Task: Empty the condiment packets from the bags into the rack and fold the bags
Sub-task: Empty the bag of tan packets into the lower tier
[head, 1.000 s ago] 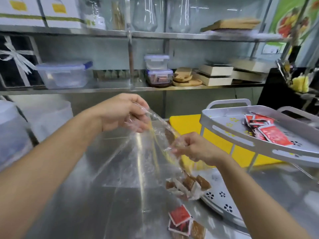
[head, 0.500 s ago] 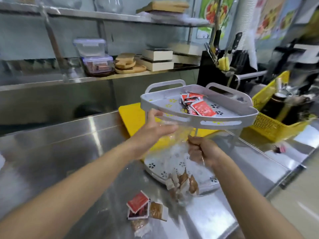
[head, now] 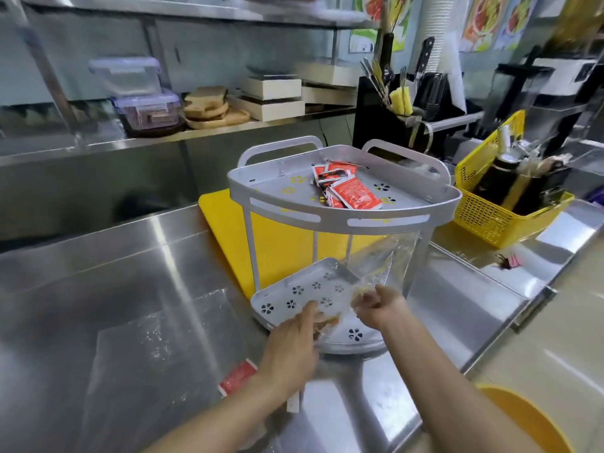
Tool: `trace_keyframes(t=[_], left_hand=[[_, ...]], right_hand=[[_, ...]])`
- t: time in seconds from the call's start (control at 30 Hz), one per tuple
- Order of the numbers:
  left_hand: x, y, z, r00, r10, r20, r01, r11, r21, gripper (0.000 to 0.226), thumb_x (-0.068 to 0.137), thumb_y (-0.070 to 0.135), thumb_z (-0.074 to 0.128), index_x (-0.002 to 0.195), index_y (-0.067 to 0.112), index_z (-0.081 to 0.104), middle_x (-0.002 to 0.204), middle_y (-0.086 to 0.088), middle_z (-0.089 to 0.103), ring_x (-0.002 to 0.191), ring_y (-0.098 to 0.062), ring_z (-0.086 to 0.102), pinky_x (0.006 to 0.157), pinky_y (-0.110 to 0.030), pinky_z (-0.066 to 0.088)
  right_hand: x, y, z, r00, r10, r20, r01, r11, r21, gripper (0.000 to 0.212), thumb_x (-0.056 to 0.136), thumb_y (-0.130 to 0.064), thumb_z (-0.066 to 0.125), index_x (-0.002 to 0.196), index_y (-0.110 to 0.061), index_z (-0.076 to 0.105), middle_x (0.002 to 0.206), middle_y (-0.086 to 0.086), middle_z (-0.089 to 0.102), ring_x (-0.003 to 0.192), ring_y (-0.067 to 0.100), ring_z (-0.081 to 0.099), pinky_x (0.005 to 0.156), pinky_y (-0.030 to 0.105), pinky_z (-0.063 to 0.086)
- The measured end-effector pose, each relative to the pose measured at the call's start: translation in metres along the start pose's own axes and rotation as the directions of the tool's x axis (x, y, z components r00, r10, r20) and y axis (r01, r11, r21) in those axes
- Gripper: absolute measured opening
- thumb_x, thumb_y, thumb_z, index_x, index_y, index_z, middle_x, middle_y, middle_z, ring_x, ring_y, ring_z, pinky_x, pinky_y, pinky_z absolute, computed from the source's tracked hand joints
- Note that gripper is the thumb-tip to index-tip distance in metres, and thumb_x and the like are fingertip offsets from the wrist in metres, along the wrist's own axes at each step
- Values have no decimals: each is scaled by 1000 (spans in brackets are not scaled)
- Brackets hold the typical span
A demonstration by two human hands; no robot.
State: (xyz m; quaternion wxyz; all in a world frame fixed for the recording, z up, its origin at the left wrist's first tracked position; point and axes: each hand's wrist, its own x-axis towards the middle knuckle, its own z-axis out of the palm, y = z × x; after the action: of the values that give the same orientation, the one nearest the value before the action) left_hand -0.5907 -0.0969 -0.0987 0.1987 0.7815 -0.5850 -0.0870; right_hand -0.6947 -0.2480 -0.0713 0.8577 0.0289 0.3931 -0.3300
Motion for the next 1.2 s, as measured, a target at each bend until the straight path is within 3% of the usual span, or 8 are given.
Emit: trace_keyframes(t=[0.23,0.3,0.37,0.5,0.6,0.73,0.87,1.2], left_hand=[[16,-27,-2,996,-37,-82,34,999,-31,30,92,20,44,122,22,48,121,1,60,108,-21,56,82,-35,46],[18,-33,-1,993,-48,-105,42,998,-54,29,92,21,45,120,23,50,119,2,61,106,-21,57,79,-34,46],[19,-37,1,993,-49,-112,45,998,-41,27,90,19,46,117,23,51,115,2,62,104,-21,57,78,-35,45],[19,-33,5,993,-24,-119,30,998,52,28,91,22,46,119,24,50,114,3,62,103,-21,57,71,-32,42],[19,-28,5,991,-24,-133,35,997,76,27,91,24,45,117,24,51,114,4,62,105,-20,57,72,-32,43],[15,-30,4,986,-71,-150,70,997,-12,33,87,28,54,120,25,48,119,3,60,107,-20,56,78,-31,43],[10,-44,-4,981,-190,-25,188,980,-70,58,80,37,65,130,24,39,132,-1,51,115,-22,53,87,-33,44],[29,-42,-88,970,-149,-194,131,986,-105,17,87,37,57,88,31,73,99,8,72,94,-19,62,67,-30,43]], right_hand=[[-17,5,-12,972,-225,-72,125,746,-654,31,89,-44,50,97,-14,52,88,20,60,72,29,60,63,39,50],[-24,7,-17,848,-523,83,250,257,-934,33,88,-40,54,102,-10,53,92,23,61,79,34,60,71,41,50],[-27,8,-24,524,-725,446,259,-363,-895,43,86,-34,60,112,0,52,102,22,60,96,38,57,80,43,47],[-47,20,-11,97,-287,953,442,-845,-300,42,75,-31,69,104,-1,65,100,16,70,92,34,66,79,45,50],[-49,36,-5,217,121,969,372,-928,33,53,60,-44,71,104,-16,68,96,1,73,89,21,69,76,38,52],[-33,47,-7,501,103,859,153,-988,29,24,44,-29,82,66,-26,72,60,-7,67,60,12,64,68,20,48],[-22,30,-4,532,35,846,330,-928,-170,23,91,-24,50,92,-17,72,92,3,72,89,25,61,88,29,25],[-54,3,46,478,-118,870,553,-729,-403,15,84,-28,65,85,-19,77,96,2,72,90,22,62,81,34,44]])
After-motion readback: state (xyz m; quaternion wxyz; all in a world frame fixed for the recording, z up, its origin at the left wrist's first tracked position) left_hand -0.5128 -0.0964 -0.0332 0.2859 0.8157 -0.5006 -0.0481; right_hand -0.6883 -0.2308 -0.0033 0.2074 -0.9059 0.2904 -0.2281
